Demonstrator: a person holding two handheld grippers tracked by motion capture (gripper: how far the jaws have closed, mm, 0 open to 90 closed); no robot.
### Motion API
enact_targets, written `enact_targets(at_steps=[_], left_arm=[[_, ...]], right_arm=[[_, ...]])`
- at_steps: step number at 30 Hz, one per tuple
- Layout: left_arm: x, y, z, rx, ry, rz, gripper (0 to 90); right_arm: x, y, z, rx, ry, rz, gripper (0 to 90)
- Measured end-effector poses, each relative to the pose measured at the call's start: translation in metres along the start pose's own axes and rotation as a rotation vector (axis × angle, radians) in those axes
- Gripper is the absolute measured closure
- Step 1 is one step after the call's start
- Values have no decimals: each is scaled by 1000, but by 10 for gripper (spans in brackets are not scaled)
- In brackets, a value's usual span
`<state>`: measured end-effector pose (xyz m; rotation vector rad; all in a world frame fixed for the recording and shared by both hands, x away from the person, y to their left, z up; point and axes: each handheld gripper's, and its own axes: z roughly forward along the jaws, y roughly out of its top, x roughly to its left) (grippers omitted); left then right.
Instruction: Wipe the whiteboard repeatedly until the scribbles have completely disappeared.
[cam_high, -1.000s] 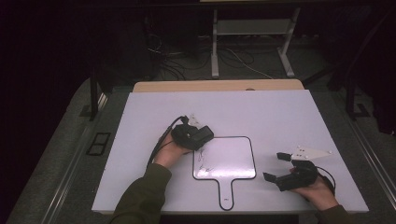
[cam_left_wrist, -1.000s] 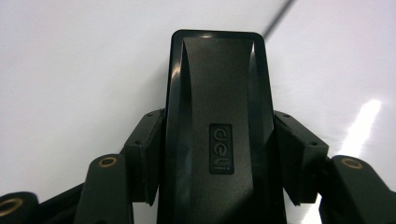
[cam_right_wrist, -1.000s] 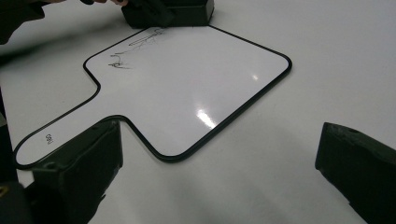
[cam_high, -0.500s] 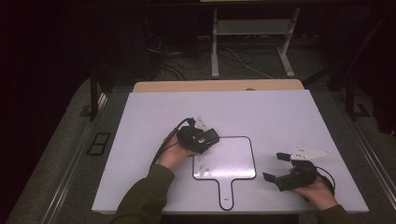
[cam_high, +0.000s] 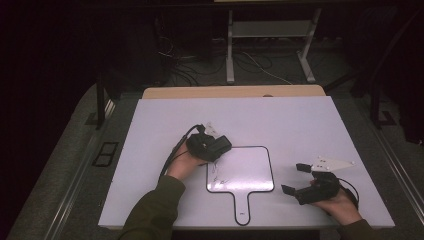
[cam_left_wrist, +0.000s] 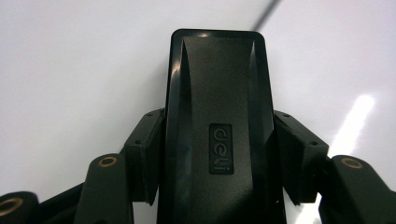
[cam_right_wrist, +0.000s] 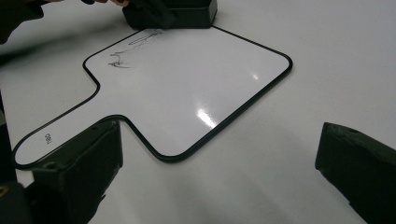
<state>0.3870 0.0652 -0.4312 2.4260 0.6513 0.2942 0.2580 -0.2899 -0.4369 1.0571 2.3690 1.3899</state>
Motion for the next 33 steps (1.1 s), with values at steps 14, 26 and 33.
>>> enact_targets(at_steps=[14, 26, 33], left_arm=[[24, -10, -5, 0, 78, -65, 392], [-2, -1, 0, 11, 17, 5, 392], [19, -9, -4, 3, 75, -59, 392]], right_arm=[[0, 0, -1, -1, 0, 1, 0], [0, 0, -1, -2, -1, -1, 0], [0, 0, -1, 0, -4, -6, 0]])
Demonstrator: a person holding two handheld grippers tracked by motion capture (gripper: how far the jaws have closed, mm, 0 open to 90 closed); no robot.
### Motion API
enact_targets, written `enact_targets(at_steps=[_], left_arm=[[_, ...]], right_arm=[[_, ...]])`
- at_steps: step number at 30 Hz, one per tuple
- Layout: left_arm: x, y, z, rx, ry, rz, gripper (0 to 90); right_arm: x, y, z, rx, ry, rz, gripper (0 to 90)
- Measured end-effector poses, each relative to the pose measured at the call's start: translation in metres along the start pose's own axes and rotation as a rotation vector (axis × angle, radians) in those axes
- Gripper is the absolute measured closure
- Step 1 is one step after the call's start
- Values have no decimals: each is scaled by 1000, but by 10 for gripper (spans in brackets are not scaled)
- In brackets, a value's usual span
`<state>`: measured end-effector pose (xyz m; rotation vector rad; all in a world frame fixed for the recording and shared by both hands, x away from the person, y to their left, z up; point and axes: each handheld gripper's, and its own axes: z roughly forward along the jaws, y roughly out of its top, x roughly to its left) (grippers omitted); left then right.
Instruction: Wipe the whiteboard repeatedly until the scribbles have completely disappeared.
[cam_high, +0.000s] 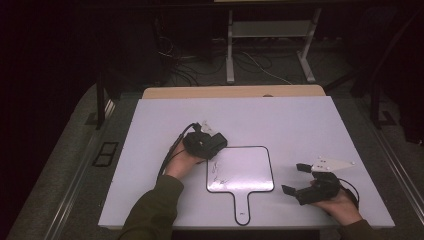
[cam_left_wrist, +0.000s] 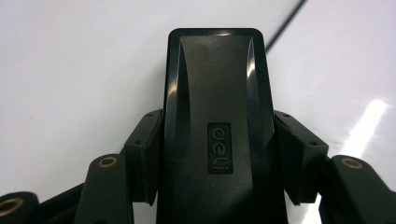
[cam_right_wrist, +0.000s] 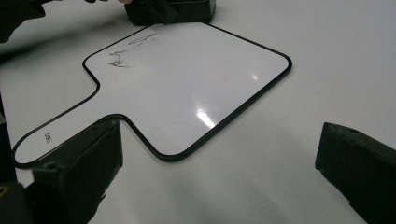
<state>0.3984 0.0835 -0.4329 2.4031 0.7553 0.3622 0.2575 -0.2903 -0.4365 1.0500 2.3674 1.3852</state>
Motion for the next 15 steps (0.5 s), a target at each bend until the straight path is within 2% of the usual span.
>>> enact_targets(at_steps=[2, 5, 7, 11, 13, 15], left_arm=[[0, 0, 0, 0, 1, -7, 392], [-6, 0, -1, 5, -8, 15, 393], [-12, 0, -3, 16, -31, 31, 393], [-25, -3, -5, 3, -83, 46, 393], [-27, -4, -7, 8, -73, 56, 393], [-22, -5, -7, 5, -52, 44, 393]], right_arm=[[0, 0, 0, 0, 0, 0, 0], [0, 0, 0, 0, 1, -1, 0], [0, 0, 0, 0, 0, -1, 0], [0, 0, 0, 0, 0, -1, 0], [0, 0, 0, 1, 0, -2, 0], [0, 0, 0, 0, 0, -2, 0]])
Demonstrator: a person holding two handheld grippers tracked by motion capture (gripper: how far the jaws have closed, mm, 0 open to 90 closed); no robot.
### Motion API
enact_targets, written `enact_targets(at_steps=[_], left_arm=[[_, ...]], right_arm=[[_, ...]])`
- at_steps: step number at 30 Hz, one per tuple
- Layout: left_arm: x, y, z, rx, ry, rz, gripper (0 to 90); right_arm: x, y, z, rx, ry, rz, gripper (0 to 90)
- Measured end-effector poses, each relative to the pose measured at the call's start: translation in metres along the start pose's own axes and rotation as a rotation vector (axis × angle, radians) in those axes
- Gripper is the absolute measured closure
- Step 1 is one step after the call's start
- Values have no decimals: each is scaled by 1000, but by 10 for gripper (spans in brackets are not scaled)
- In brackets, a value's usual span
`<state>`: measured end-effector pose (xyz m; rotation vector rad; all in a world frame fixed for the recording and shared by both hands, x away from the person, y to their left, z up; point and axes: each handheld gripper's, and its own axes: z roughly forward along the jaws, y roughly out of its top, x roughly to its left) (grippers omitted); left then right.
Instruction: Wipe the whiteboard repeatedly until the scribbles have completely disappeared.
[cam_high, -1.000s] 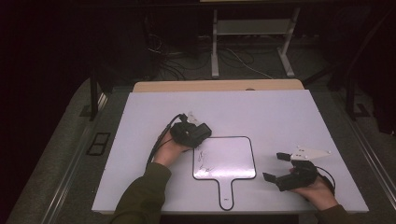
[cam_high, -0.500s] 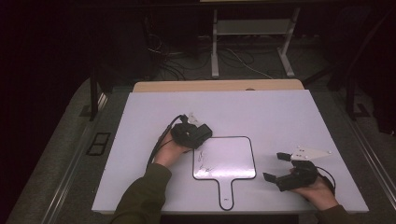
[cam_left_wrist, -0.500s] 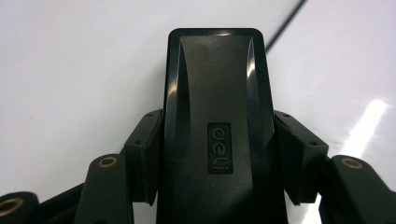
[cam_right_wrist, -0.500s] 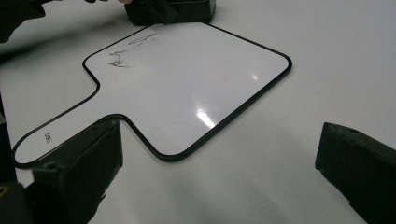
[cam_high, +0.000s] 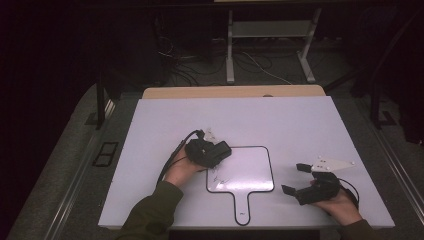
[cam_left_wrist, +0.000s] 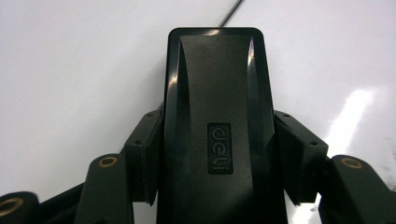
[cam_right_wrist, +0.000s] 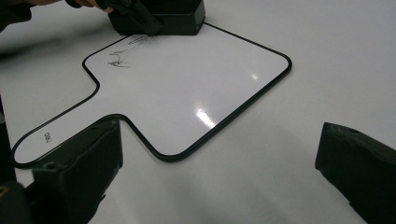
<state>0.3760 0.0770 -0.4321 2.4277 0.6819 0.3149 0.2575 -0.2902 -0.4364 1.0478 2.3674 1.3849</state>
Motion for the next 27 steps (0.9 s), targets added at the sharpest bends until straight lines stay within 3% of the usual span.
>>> enact_targets(at_steps=[5, 8, 16, 18, 23, 27], left_arm=[[21, -4, -2, 1, 75, -41, 393], [26, -7, -2, -10, 54, -75, 393], [5, -5, -4, 9, -10, -11, 393], [6, -5, -4, 5, -1, -21, 393], [23, -5, -2, 0, 67, -46, 393], [21, -5, -1, 2, 49, -50, 393]], right_arm=[[0, 0, 0, 2, -1, -4, 0], [0, 0, 1, 3, 0, -7, 0], [0, 0, 1, 6, 1, -4, 0], [1, 0, 1, 6, 0, -5, 0], [0, 0, 1, 5, -1, -4, 0], [0, 0, 1, 7, 1, -3, 0]])
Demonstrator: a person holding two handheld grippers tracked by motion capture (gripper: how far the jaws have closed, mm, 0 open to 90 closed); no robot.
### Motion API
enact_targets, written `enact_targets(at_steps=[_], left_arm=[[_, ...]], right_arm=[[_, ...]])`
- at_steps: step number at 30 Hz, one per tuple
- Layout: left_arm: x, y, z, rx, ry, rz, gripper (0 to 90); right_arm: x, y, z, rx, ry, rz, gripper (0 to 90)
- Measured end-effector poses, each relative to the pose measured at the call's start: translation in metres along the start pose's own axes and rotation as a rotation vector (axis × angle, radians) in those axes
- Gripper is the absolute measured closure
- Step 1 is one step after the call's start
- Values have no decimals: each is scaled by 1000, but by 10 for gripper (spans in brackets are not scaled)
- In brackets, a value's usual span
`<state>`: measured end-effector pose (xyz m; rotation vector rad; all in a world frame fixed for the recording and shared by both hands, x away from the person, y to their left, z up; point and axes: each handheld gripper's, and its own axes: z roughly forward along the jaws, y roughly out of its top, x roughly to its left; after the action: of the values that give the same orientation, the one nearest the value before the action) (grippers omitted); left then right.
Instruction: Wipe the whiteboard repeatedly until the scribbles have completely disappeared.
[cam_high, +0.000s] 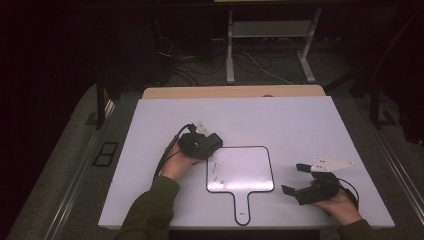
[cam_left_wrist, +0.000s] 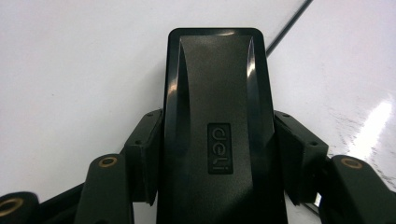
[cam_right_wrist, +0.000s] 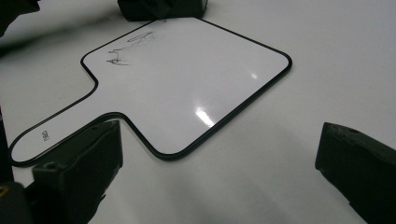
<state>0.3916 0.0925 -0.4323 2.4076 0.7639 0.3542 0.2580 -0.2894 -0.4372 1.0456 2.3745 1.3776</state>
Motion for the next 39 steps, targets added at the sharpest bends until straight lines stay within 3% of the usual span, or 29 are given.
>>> enact_targets(at_steps=[3, 5, 12, 14, 19, 22, 26, 28, 35, 39], left_arm=[[-11, 1, -1, 5, -35, 26, 393], [-16, 2, -1, 12, -34, 48, 393], [0, 6, 5, -3, 16, 14, 393], [0, 6, 5, -3, 13, 7, 394], [-14, 6, 2, 11, -43, 42, 393], [-9, 5, 3, 0, -24, 39, 393], [5, 4, 4, -8, 11, -5, 394], [6, 3, 3, -5, 8, -12, 394], [-10, 2, -1, 16, -57, 41, 394], [-1, 2, 2, -2, -23, 14, 393]], right_arm=[[0, 0, 0, 1, 0, -1, 0], [0, 0, 0, 2, -1, 0, 0], [1, 0, 0, 3, -2, 0, 0], [0, 0, 0, 2, -1, 0, 0], [0, 0, 1, 2, -2, -2, 0], [0, 0, 0, 1, -1, 1, 0], [0, 0, 0, 0, -1, -1, 0], [0, 0, 0, 1, -2, 1, 0], [0, 0, 0, 1, -1, 0, 0], [0, 0, 0, 0, -3, 0, 0]])
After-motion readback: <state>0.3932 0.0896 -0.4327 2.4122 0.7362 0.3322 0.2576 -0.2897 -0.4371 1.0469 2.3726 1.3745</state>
